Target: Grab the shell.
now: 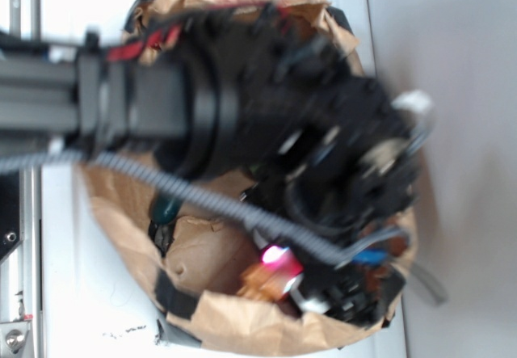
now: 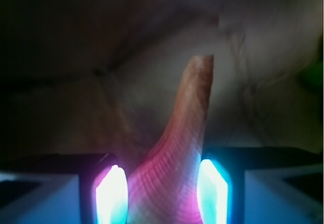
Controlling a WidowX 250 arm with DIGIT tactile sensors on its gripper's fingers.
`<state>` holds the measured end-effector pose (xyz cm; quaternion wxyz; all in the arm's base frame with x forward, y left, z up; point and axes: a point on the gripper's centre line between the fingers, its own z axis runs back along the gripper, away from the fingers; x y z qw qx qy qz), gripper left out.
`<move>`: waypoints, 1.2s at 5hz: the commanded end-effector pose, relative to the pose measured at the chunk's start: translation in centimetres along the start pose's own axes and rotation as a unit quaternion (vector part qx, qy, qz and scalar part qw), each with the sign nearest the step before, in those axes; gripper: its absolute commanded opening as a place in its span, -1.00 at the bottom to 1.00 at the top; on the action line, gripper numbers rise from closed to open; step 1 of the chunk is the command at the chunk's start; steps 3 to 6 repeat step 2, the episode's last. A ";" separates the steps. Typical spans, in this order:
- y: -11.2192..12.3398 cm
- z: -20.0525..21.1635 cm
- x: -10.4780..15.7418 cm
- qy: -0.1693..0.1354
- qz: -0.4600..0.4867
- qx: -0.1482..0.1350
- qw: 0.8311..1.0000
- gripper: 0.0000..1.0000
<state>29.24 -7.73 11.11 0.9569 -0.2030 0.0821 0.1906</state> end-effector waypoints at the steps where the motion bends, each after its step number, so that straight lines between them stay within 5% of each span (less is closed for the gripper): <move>1: 2.5 9.1 0.7 -0.104 -0.008 -0.013 0.994 -1.00; 2: 4.5 10.9 -0.3 -0.169 0.028 0.012 0.985 -1.00; 6: 4.5 10.9 -0.3 -0.169 0.028 0.012 0.985 -1.00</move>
